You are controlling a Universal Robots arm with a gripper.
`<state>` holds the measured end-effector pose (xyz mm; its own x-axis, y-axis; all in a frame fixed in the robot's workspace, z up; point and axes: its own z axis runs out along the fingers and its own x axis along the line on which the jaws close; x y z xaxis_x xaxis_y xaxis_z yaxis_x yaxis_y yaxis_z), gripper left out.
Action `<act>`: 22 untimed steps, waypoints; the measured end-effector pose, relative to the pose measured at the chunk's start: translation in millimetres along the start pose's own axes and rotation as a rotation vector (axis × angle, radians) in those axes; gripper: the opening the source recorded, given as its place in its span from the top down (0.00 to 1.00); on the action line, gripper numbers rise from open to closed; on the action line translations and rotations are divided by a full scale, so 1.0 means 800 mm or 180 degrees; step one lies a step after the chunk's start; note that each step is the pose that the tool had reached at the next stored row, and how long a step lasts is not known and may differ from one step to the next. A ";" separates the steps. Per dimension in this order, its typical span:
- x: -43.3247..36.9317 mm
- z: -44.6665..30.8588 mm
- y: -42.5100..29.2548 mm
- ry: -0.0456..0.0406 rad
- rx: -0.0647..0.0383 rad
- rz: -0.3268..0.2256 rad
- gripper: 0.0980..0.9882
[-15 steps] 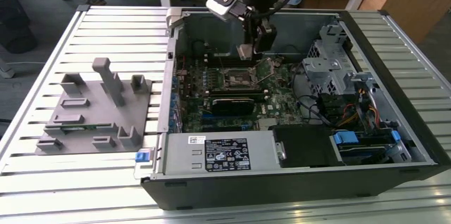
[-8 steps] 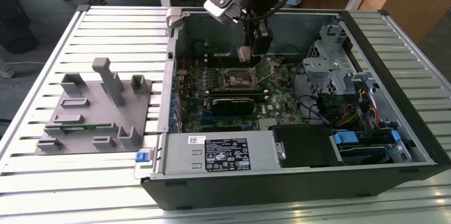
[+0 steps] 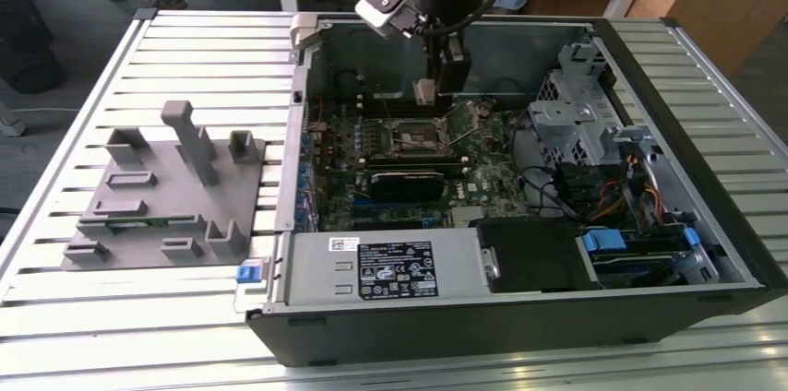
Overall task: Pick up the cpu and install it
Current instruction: 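Place the cpu into insertion slot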
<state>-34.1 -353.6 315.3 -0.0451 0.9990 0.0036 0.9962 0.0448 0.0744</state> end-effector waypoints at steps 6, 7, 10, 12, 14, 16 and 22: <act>0.020 0.0139 0.0006 0.0000 0.0009 0.0013 0.50; 0.023 0.0162 0.0005 0.0000 0.0012 0.0013 0.50; 0.024 0.0231 0.0001 0.0001 0.0015 0.0013 0.50; 0.024 0.0276 -0.0003 0.0001 0.0018 0.0004 0.50; 0.024 0.0321 -0.0006 0.0002 0.0020 -0.0006 0.50; 0.024 0.0365 -0.0009 0.0002 0.0024 -0.0007 0.50; 0.024 0.0404 -0.0012 0.0002 0.0029 -0.0003 0.50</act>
<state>-33.6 -334.2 283.1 -0.0460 0.9989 0.0041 0.9968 0.0456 0.0655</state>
